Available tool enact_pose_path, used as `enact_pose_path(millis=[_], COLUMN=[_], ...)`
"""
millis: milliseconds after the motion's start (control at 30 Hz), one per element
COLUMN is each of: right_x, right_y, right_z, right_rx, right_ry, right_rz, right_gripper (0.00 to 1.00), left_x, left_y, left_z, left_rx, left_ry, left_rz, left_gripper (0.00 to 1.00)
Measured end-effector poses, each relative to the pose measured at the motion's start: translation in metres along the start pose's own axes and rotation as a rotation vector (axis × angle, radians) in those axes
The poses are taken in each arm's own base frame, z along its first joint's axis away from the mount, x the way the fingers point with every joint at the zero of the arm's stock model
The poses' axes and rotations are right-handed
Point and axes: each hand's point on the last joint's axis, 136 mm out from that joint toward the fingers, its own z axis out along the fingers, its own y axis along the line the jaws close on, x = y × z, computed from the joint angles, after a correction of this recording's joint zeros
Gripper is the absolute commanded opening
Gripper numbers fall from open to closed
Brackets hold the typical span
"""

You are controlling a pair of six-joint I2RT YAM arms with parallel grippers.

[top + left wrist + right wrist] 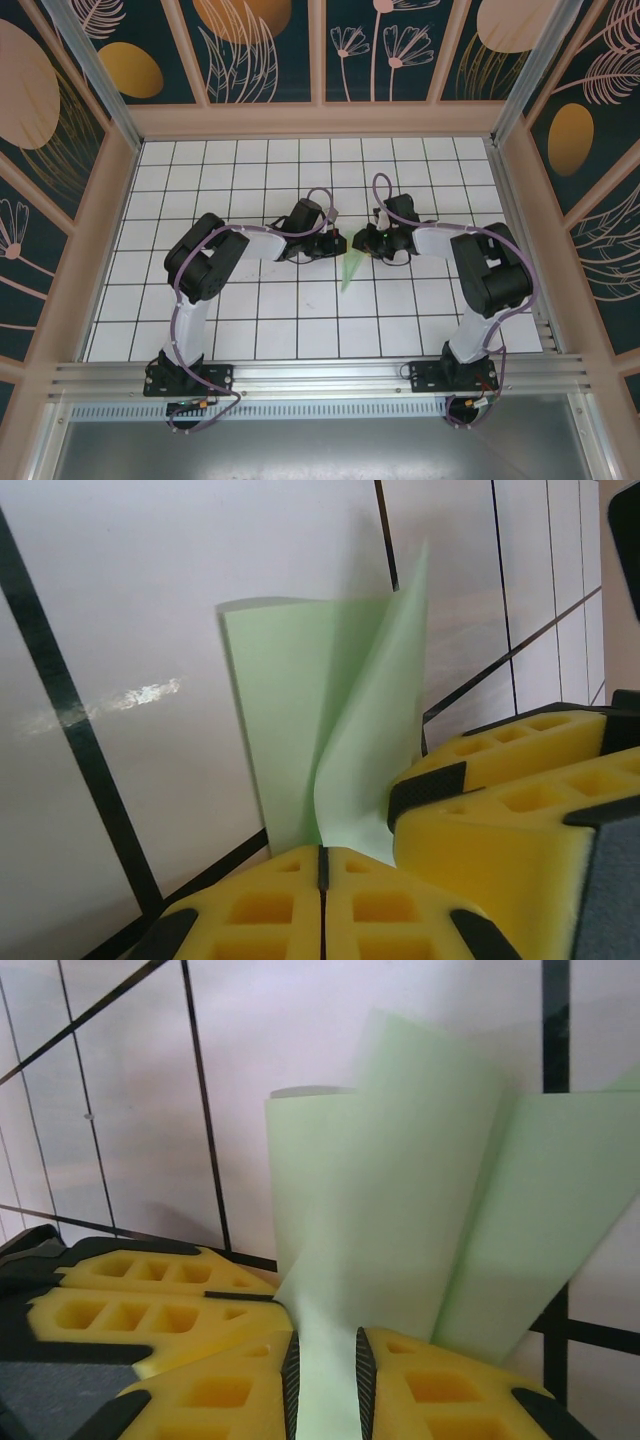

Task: Fold a paper plane with a square sheet of paper (fold left side to right side)
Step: Fold the wing for the fifth time at the center of the table.

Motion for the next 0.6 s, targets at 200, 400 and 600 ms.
enact_pose_path(millis=[200, 400, 600], right_x=[0.002, 0.002, 0.002], right_y=[-0.006, -0.007, -0.007], right_z=[0.004, 0.004, 0.004], right_rx=[0.018, 0.021, 0.022], right_ry=[0.005, 0.004, 0.003], right_rz=[0.008, 0.002, 0.001], right_gripper=[0.25, 0.25, 0.25], left_x=[0.0, -0.003, -0.004], left_y=[-0.001, -0.004, -0.012], left_z=[0.0, -0.006, -0.04], left_rx=[0.004, -0.012, -0.061], left_ry=[0.001, -0.021, -0.081], left_rz=[0.005, 0.024, 0.057], left_gripper=[0.14, 0.25, 0.32])
